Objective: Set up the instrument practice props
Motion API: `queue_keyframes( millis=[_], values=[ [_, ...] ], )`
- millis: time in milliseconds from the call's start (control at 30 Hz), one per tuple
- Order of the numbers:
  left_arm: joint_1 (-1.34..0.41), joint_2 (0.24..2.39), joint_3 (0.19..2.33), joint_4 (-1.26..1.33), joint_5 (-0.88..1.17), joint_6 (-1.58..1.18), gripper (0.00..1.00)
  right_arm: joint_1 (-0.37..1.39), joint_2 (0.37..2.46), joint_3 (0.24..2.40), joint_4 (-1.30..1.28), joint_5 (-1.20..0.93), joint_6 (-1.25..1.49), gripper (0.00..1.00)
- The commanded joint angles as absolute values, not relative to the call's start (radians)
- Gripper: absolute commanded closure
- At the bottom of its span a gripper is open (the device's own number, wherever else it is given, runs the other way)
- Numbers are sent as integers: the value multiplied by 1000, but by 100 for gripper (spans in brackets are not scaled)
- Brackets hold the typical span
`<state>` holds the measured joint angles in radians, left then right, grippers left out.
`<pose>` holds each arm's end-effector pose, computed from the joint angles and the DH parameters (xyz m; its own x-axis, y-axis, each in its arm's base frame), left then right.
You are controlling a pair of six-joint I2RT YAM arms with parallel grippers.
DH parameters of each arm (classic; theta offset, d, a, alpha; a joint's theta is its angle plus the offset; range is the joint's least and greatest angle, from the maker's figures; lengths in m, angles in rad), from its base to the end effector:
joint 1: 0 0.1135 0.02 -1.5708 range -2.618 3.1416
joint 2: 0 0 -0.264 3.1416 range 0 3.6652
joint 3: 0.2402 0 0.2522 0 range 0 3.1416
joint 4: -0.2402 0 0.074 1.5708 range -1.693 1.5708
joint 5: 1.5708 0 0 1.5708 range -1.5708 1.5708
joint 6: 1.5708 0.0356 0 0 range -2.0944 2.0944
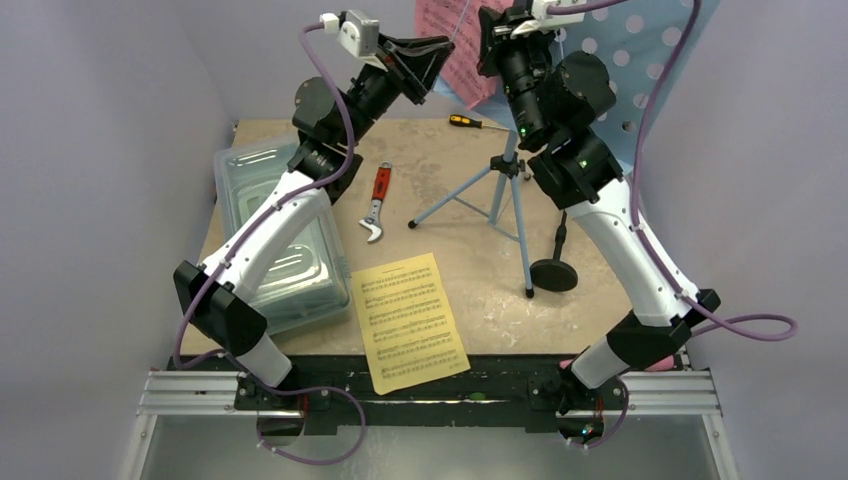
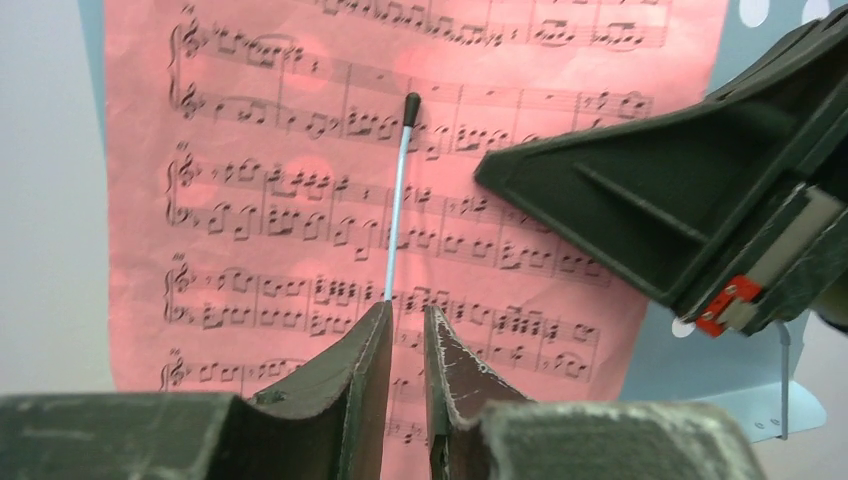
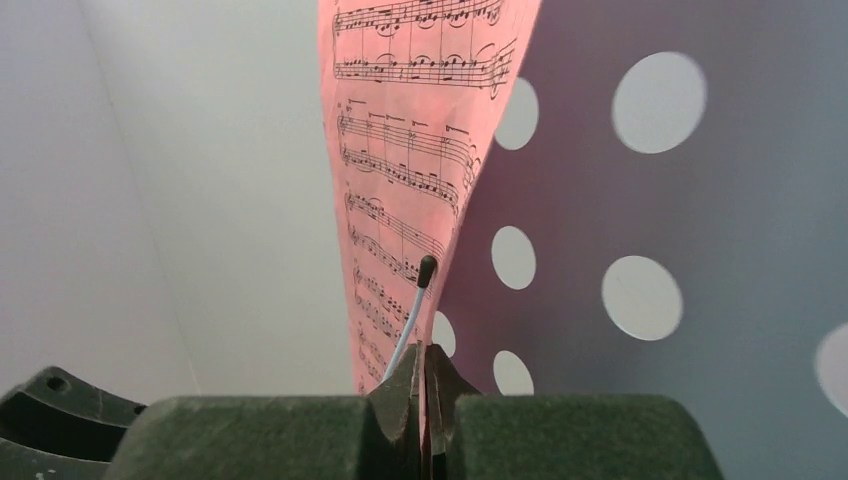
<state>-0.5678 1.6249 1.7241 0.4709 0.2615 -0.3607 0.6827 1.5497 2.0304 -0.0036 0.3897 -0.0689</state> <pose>0.3014 -0.2032 0.5196 0.1776 -0.5177 -0.8369 0.8183 0.5501 -0.1666 0.2404 0.1781 0.5930 0.3776 0.2250 -0.8982 -0.2964 0.9484 0.1129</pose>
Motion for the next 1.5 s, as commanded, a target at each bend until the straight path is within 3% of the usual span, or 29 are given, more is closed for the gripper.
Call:
queue_keyframes(
  millis=[0, 33, 200, 500, 600, 733, 833, 933, 1067, 1133, 1300, 1467],
  values=[
    [-566, 1580, 1725, 511, 261, -385, 81, 688, 1568, 2090, -68, 370, -121, 100],
    [-566, 1574, 1718, 509, 259, -384, 79, 688, 1566, 2090, -73, 395, -117, 100],
    [-566, 1510, 1663, 443, 252, -372, 65, 689, 1528, 2061, -82, 450, -103, 72],
    [-562, 1323, 1492, 131, 140, -335, 38, 690, 1446, 2109, -263, 439, -62, 36],
    [-555, 1286, 1460, 27, 129, -300, 33, 690, 1394, 2099, -341, 383, -51, 21],
    [-555, 1253, 1422, -53, 102, -246, 31, 690, 1323, 2060, -406, 351, -40, 9],
    [-555, 1217, 1355, -27, 79, -242, 29, 690, 1265, 2028, -465, 286, -12, 6],
    [-554, 1186, 1285, -17, 68, -231, 29, 690, 1164, 1875, -480, 40, 28, 2],
    [-554, 1135, 1164, -16, 8, -192, 29, 694, 994, 1474, -394, -405, 75, 2],
    [-553, 1116, 1105, 14, -55, -182, 28, 704, 905, 1255, -295, -468, 129, 2],
    [-550, 1129, 1085, 2, -120, -212, 28, 731, 766, 871, -158, -379, 249, 2],
    [-552, 1189, 1064, 2, -72, -327, 28, 733, 833, 627, -15, -264, 448, 2]
  ],
)
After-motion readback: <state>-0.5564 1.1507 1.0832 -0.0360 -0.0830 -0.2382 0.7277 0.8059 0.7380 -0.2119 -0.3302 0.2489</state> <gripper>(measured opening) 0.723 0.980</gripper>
